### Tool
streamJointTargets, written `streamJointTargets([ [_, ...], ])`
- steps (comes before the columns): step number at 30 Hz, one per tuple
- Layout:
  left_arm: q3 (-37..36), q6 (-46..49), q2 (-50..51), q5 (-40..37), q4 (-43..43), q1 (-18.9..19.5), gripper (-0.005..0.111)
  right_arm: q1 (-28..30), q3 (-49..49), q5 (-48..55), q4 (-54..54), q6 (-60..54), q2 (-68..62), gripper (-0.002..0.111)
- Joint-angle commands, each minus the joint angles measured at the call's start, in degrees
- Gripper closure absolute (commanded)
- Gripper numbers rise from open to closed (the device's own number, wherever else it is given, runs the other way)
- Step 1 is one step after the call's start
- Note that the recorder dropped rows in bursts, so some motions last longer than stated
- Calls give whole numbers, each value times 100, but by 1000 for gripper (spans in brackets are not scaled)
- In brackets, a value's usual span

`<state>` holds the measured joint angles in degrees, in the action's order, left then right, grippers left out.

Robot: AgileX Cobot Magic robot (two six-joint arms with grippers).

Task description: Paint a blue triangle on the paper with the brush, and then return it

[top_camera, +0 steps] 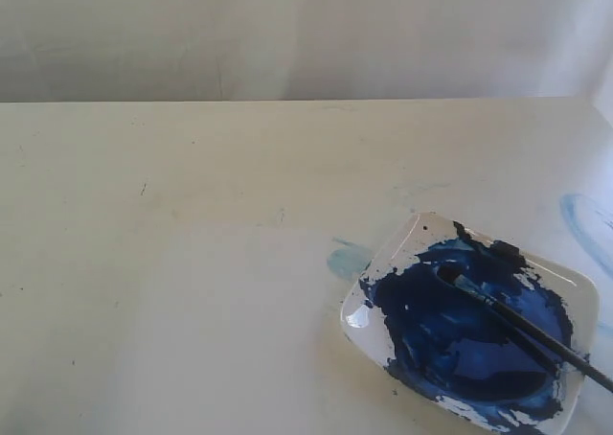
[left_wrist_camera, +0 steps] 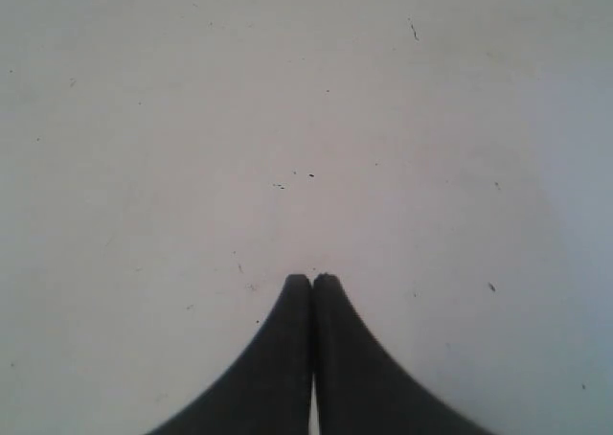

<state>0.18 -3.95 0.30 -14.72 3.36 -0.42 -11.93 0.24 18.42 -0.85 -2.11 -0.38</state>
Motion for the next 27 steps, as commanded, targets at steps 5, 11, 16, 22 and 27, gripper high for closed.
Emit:
streamJointTargets([
  [5, -18, -14, -30, 5, 15, -28, 107, -1, -24, -2575, -37, 69, 38, 108],
  [11, -18, -14, -30, 5, 15, -28, 107, -1, -24, -3352, 140, 2252, 38, 108],
  [16, -18, -14, -30, 5, 15, -28, 107, -1, 215, -2794, 692, 3005, -81, 108],
  [22, -18, -14, -30, 5, 15, -28, 107, -1, 2451, -5, 876, 2289, -2985, 108],
  [27, -18, -14, -30, 5, 15, -28, 107, -1, 3022, 1221, 1329, 2137, -4702, 108],
])
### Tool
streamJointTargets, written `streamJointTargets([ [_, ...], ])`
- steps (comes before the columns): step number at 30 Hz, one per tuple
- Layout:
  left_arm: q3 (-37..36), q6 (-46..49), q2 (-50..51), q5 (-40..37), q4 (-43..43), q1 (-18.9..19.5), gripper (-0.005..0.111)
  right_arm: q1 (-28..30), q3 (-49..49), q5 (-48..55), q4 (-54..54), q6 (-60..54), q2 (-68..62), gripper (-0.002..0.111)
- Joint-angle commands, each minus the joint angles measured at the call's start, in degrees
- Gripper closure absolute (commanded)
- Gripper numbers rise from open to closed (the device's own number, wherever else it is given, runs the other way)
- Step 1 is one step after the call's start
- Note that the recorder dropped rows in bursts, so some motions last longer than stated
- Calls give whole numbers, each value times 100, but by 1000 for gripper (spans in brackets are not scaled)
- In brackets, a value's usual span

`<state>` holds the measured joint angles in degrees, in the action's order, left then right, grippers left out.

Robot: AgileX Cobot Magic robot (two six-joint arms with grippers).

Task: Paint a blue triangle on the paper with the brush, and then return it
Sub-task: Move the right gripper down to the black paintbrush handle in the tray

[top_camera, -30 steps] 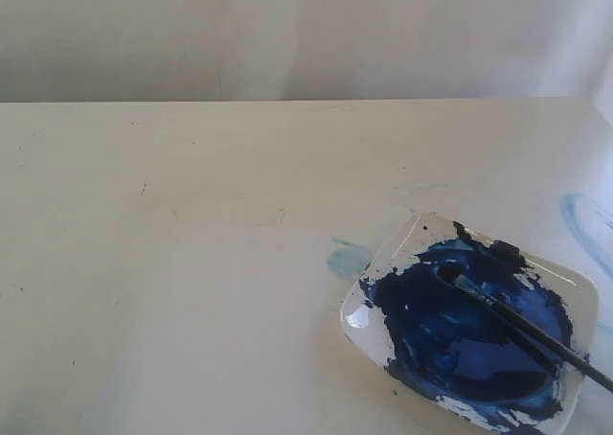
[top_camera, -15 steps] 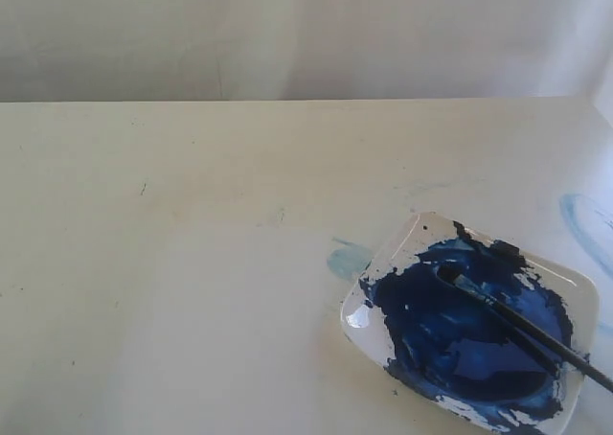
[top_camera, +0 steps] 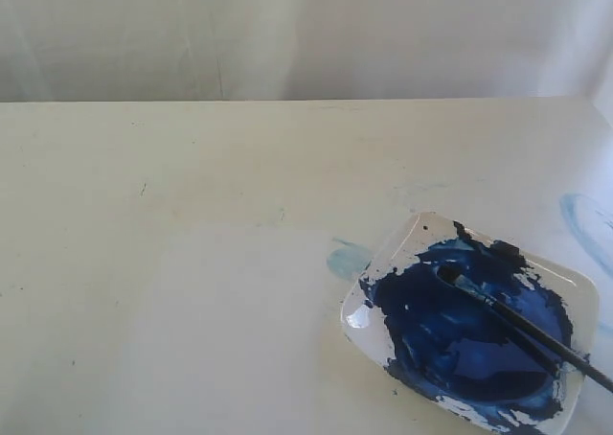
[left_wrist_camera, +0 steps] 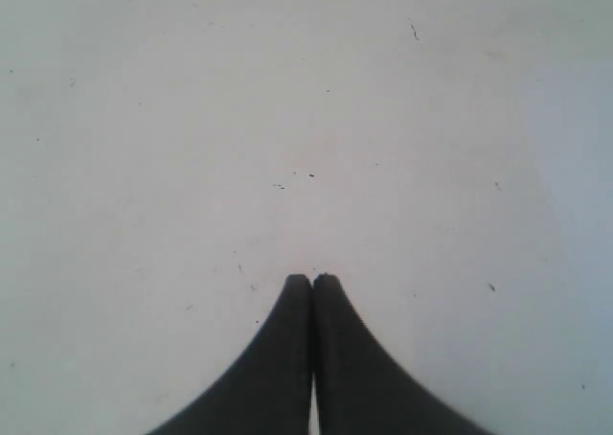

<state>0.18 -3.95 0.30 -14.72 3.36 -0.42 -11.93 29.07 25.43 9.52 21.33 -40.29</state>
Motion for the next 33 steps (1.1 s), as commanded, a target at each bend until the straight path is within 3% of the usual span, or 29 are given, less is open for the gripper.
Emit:
streamJointTargets([
  [1, -18, -14, -30, 5, 15, -28, 107, -1, 139, 631, 443, -206, -871, 108],
  [11, -18, -14, -30, 5, 15, -28, 107, -1, 149, 1852, 1131, -222, -1244, 108],
  [20, -18, -14, -30, 5, 15, -28, 107, -1, 149, 2570, 610, 1454, -1223, 108],
  [26, -18, -14, -30, 5, 15, -28, 107, -1, 149, 2597, -659, 3321, -1223, 108],
  [29, -18, -14, -30, 5, 15, -28, 107, -1, 149, 2564, -1092, 4421, -1223, 108],
  [33, -18, -14, -30, 5, 15, -28, 107, -1, 149, 1945, -844, 4636, -1223, 102],
])
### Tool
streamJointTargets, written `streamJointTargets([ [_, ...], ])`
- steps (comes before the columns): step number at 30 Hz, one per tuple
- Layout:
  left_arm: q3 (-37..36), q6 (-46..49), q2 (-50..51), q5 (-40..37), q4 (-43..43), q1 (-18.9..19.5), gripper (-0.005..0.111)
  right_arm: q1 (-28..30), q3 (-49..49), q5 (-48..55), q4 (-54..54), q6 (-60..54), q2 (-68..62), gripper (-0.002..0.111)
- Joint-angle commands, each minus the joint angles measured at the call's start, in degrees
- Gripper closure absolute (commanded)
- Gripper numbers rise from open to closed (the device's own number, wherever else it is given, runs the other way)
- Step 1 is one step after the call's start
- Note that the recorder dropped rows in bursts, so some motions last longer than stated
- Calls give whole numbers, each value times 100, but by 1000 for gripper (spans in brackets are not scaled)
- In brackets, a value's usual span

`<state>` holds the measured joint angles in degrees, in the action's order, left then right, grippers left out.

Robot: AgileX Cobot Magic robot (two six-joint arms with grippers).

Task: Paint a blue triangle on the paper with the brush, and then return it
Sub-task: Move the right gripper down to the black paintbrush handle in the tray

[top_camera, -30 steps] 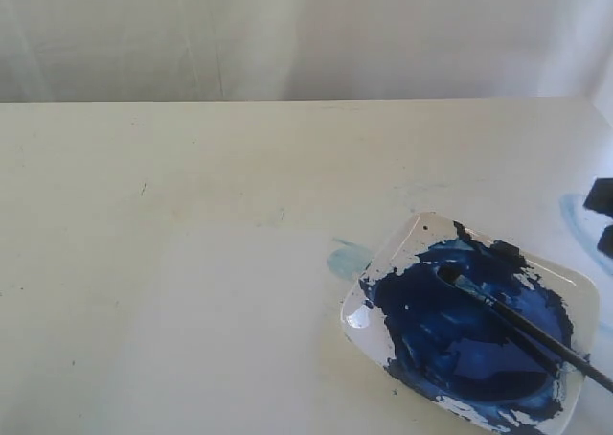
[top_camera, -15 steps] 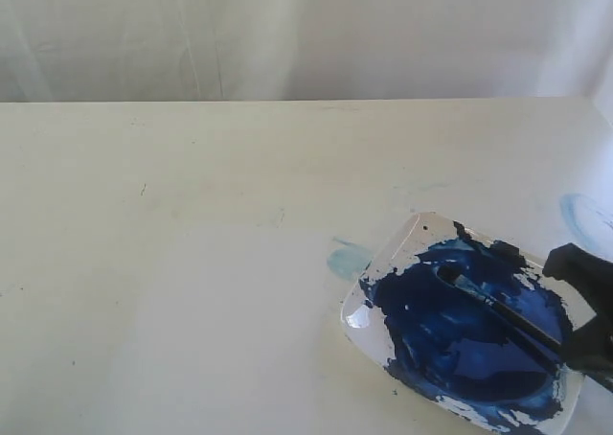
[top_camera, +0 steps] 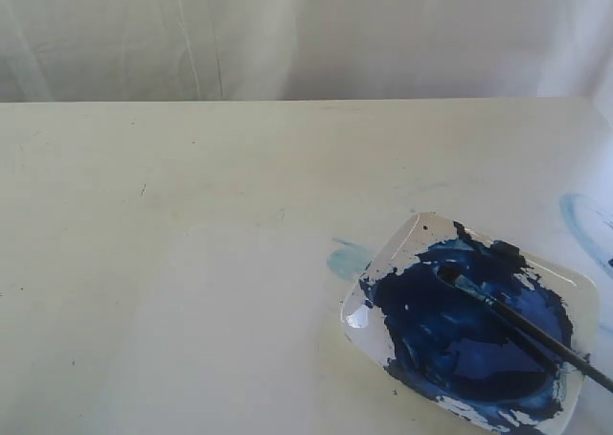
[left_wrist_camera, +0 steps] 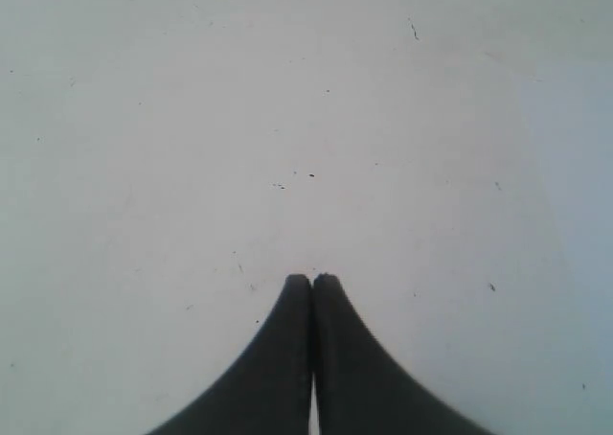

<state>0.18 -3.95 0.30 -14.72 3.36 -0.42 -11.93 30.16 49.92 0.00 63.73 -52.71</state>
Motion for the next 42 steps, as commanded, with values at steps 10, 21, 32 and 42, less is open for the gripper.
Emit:
streamJointTargets([
  [10, -18, -14, -30, 5, 15, -28, 107, -1, 39, -1367, 262, 371, 20, 60],
  [21, -18, -14, -30, 5, 15, -28, 107, -1, -734, -1466, 295, 2782, -89, 61],
  [32, -18, -14, -30, 5, 15, -28, 107, -1, -1358, -2614, -190, 4247, -89, 61],
  [42, -18, -14, -30, 5, 15, -28, 107, -1, -1358, -2574, -1028, 5072, -89, 65],
])
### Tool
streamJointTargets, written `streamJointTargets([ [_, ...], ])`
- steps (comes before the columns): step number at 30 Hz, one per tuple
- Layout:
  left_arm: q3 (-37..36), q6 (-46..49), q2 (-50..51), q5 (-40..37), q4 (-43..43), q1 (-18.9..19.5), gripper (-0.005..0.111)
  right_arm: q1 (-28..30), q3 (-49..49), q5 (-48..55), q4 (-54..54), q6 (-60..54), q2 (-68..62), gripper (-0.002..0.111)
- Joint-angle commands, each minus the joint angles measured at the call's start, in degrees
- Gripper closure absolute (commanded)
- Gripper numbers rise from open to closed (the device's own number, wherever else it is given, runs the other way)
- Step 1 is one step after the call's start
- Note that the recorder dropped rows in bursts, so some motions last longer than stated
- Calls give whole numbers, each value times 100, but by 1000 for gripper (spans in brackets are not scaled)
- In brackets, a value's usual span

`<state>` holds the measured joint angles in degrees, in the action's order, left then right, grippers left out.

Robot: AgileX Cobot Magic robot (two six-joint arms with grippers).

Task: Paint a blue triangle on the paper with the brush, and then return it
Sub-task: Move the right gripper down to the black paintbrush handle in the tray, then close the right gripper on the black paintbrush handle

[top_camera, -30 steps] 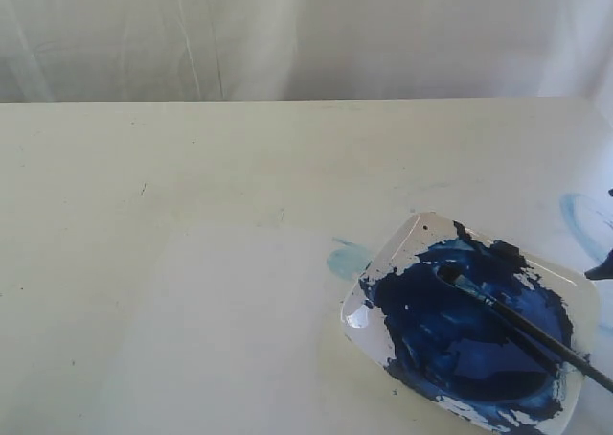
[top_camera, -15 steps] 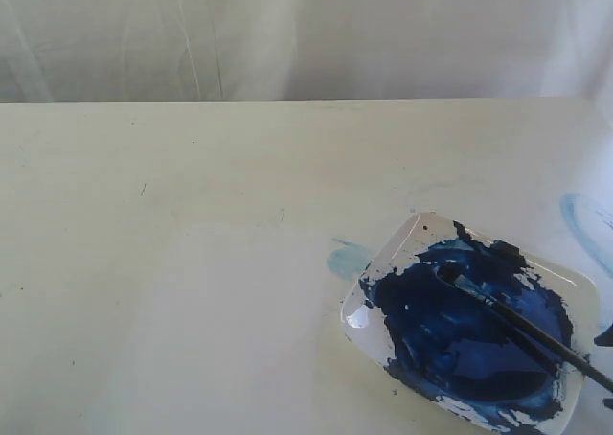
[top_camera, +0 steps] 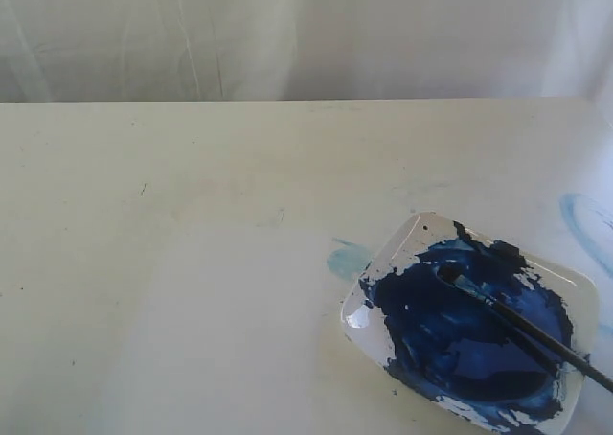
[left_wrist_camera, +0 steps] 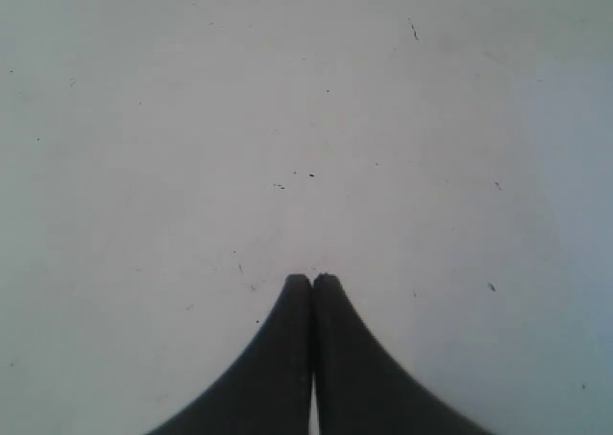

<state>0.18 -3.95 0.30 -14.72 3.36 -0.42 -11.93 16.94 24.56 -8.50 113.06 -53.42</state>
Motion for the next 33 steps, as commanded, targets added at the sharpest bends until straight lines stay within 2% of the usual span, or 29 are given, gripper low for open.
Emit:
streamJointTargets([
  [1, -18, -14, -30, 5, 15, -28, 107, -1, -35, -28, -178, 140, -32, 68],
  [5, -18, -14, -30, 5, 15, -28, 107, -1, -35, -123, -165, 140, -214, 76],
  [33, -18, -14, -30, 5, 15, -28, 107, -1, -35, -829, -163, 573, -1215, 76],
])
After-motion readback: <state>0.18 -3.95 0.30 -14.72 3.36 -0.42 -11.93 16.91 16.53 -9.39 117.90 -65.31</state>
